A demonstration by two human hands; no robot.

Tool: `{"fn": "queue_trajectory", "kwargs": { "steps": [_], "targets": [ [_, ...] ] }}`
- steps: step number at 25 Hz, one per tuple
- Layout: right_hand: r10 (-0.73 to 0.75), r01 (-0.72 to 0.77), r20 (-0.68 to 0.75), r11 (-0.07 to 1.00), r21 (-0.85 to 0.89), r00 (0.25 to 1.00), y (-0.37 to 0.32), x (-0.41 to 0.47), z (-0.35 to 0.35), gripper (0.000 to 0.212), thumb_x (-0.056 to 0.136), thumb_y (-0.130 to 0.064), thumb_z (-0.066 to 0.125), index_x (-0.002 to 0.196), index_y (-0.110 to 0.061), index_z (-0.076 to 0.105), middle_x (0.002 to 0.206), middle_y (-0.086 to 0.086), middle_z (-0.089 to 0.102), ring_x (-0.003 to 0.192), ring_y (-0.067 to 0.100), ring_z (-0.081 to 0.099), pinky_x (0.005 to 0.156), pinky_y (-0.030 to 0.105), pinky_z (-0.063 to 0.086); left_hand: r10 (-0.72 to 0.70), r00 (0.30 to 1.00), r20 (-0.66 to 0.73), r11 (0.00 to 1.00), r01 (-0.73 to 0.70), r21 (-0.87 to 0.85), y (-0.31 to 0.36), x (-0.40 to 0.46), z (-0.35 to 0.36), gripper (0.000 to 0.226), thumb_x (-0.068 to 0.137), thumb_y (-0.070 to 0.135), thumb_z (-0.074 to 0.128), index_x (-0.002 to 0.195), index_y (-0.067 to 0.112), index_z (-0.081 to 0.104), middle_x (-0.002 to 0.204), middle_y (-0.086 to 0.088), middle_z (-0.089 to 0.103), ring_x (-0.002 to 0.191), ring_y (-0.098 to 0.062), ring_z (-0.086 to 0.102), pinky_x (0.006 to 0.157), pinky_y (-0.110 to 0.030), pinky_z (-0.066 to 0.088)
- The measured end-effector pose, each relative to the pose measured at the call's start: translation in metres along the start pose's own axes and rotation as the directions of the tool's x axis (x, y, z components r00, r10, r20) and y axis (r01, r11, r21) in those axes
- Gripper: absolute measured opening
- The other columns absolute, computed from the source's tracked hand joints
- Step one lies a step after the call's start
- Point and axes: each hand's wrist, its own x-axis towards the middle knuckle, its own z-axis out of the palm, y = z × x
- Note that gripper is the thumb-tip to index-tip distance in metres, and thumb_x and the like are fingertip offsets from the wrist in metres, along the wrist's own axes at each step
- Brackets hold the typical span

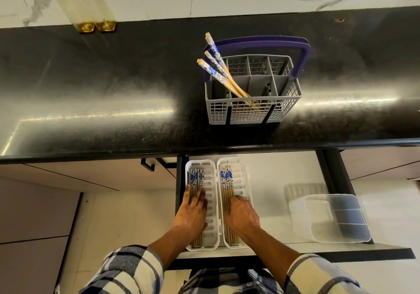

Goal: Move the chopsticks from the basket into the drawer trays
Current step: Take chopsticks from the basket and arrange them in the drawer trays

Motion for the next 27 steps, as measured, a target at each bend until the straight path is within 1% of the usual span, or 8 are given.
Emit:
{"fn": "queue_trajectory", "kwargs": {
  "steps": [9,11,13,16,19,21,24,27],
  "targets": [
    [-0.012,0.012,-0.009,1.0,-0.002,1.0,0.0,-0.002,0.0,0.024,0.089,-0.021,0.057,0.111,-0.012,0.061,0.111,0.006,0.064,0.101,0.026,0.062,0.084,0.036,0.055,-0.019,0.999,0.027,0.999,0.02,-0.034,-0.001,0.0,-0.004,0.081,0.098,0.055,0.035,0.155,0.007,0.002,0.163,-0.018,-0.008,0.147,-0.035,-0.022,0.109,-0.065,-0.021],
    [-0.037,0.038,-0.05,0.999,0.02,0.998,-0.005,-0.007,-0.007,0.021,0.091,-0.021,0.056,0.109,-0.014,0.062,0.109,0.005,0.066,0.095,0.023,0.064,0.083,0.036,0.057,-0.055,0.998,0.0,0.991,0.055,-0.125,-0.002,-0.005,-0.017,0.077,0.099,0.055,0.032,0.155,0.01,0.006,0.164,-0.015,-0.005,0.148,-0.033,-0.02,0.111,-0.063,-0.021],
    [-0.096,0.116,-0.178,0.988,0.102,0.979,-0.011,-0.016,-0.027,0.02,0.094,-0.02,0.054,0.11,-0.017,0.064,0.11,0.002,0.069,0.092,0.018,0.066,0.084,0.03,0.057,-0.187,0.975,-0.122,0.928,0.134,-0.348,-0.011,-0.011,-0.038,0.071,0.098,0.056,0.029,0.155,0.015,0.016,0.165,-0.01,0.006,0.151,-0.029,-0.011,0.115,-0.058,-0.017],
    [-0.211,0.324,-0.443,0.926,0.195,0.871,-0.026,-0.033,-0.094,0.025,0.095,-0.019,0.058,0.118,-0.017,0.067,0.117,-0.002,0.069,0.103,0.014,0.065,0.091,0.024,0.05,-0.526,0.751,-0.399,0.659,0.063,-0.75,-0.034,-0.025,-0.084,0.069,0.095,0.059,0.025,0.149,0.018,0.037,0.158,-0.006,0.033,0.151,-0.024,0.014,0.122,-0.047,0.005],
    [-0.315,0.509,-0.678,0.855,0.102,0.665,-0.046,-0.035,-0.177,0.026,0.093,-0.017,0.061,0.118,-0.015,0.067,0.117,-0.001,0.069,0.107,0.012,0.063,0.095,0.026,0.05,-0.715,0.528,-0.458,0.434,-0.177,-0.883,-0.064,-0.038,-0.147,0.063,0.096,0.051,0.043,0.147,0.015,0.042,0.153,-0.003,0.041,0.147,-0.019,0.026,0.12,-0.04,0.022],
    [-0.327,0.573,-0.746,0.815,0.088,0.58,-0.066,-0.029,-0.223,0.024,0.093,-0.017,0.061,0.116,-0.017,0.066,0.109,-0.008,0.067,0.1,0.007,0.061,0.088,0.014,0.047,-0.774,0.524,-0.356,0.222,-0.302,-0.927,-0.081,-0.037,-0.192,0.058,0.096,0.041,0.057,0.145,0.014,0.045,0.147,0.0,0.048,0.14,-0.014,0.038,0.117,-0.034,0.031],
    [-0.284,0.584,-0.738,0.792,0.179,0.612,-0.095,-0.005,-0.269,0.027,0.094,-0.022,0.061,0.121,-0.02,0.065,0.105,-0.013,0.064,0.093,0.005,0.061,0.081,0.009,0.046,-0.755,0.633,-0.168,-0.156,-0.423,-0.892,-0.101,-0.02,-0.24,0.053,0.092,0.035,0.065,0.138,0.012,0.053,0.134,-0.002,0.062,0.121,-0.009,0.058,0.107,-0.029,0.043],
    [-0.339,0.545,-0.599,0.815,0.199,0.725,-0.113,0.028,-0.287,0.03,0.093,-0.026,0.062,0.122,-0.019,0.065,0.11,-0.003,0.071,0.093,0.008,0.064,0.087,0.024,0.051,-0.764,0.635,-0.115,-0.185,-0.386,-0.904,-0.106,0.0,-0.26,0.047,0.089,0.038,0.068,0.128,0.012,0.062,0.114,0.002,0.07,0.109,-0.013,0.065,0.096,-0.029,0.049]
  ]
}}
